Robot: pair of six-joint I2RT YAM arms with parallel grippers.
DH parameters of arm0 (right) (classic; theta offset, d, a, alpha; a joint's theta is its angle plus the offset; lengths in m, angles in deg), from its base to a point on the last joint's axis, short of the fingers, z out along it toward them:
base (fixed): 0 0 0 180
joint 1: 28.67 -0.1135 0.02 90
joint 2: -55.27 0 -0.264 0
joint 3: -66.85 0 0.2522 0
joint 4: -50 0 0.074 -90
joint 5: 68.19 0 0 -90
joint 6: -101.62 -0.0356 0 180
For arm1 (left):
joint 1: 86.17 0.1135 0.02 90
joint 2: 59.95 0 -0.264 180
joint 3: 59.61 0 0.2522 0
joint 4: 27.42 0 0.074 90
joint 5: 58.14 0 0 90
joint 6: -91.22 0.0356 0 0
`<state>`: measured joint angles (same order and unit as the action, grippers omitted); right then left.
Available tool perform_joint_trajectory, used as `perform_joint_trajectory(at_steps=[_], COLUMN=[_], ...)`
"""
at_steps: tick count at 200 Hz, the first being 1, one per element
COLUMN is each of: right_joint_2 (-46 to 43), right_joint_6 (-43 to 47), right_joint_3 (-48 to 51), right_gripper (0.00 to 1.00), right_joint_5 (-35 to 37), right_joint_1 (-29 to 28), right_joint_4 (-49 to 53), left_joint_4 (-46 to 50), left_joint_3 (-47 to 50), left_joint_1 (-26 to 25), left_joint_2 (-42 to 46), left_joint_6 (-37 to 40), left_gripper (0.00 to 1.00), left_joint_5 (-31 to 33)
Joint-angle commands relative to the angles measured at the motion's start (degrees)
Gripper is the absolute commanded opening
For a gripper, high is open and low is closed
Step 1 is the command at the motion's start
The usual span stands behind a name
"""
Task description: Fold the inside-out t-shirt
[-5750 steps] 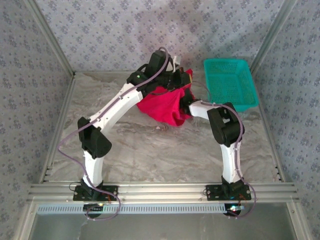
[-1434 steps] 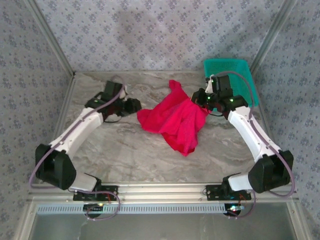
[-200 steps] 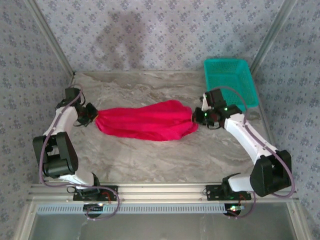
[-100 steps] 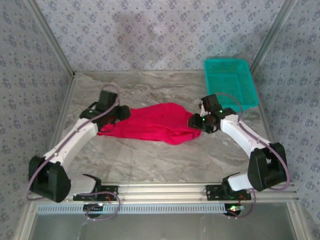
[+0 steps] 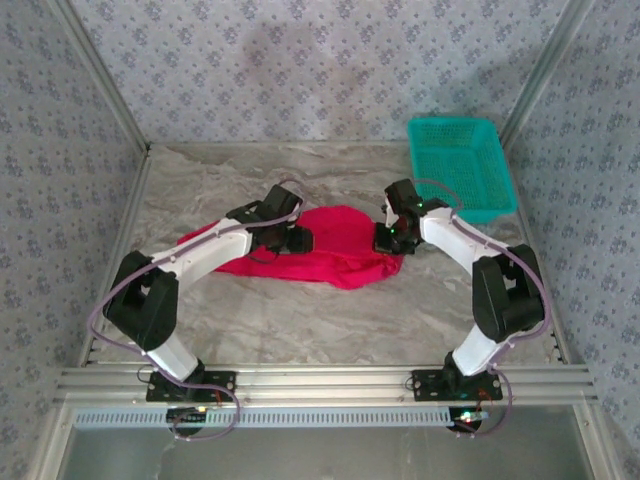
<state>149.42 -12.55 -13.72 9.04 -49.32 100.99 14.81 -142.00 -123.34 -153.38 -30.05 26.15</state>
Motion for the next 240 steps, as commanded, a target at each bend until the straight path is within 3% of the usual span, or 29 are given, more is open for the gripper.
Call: perform_joint_trajectory(at_steps=[1,56,60,71,89,132,201,219,240], right_joint_2=[-2.5,4.3,5.4,9.2,12.2,3.6,-8.5,-10.1,-11.1], right_joint_6=[1.6,1.6,1.5,1.6,1.3,-0.4,-0.9,-2.7,-6.7], right_joint_3=[-5.8,-14.2,-14.9,-17.7,-20.2,-10.7,2.4,5.4,10.3], right_gripper=[0.00,0.00,0.04,0.26,0.36,0.38,0.42,0.45,0.46], right_joint_5=[1.8,-2.5,-3.3,-4.4,-3.1,-2.0,-3.8,-6.5,-10.7], right_joint_1=[0.3,3.1,3.3,4.1,4.7,6.9,9.5,8.9,7.9], right_joint_4=[4.5,2.9,2.6,3.4,6.6,4.5,2.5,0.1,-6.1], left_joint_4=[0.1,-3.5,-3.8,-4.0,-3.5,-4.3,-0.4,2.8,5.4], left_joint_3=[-3.5,-10.9,-11.4,-13.1,-15.8,-18.5,-24.3,-28.2,-31.6], left_joint_1=[-0.9,-2.3,-2.3,-2.3,-2.5,-4.5,-9.4,-9.4,-9.4], left_joint_2=[-0.9,-7.6,-8.1,-9.6,-12.3,-17.5,-25.0,-28.7,-30.3], left_joint_6=[5.0,19.3,19.8,20.0,18.1,13.9,14.8,14.3,13.6], left_gripper=[0.47,0.59,0.59,0.59,0.58,0.55,0.59,0.55,0.34], left_joint_5=[-1.9,-5.9,-6.6,-8.9,-13.4,-16.1,-13.9,-12.1,-9.8])
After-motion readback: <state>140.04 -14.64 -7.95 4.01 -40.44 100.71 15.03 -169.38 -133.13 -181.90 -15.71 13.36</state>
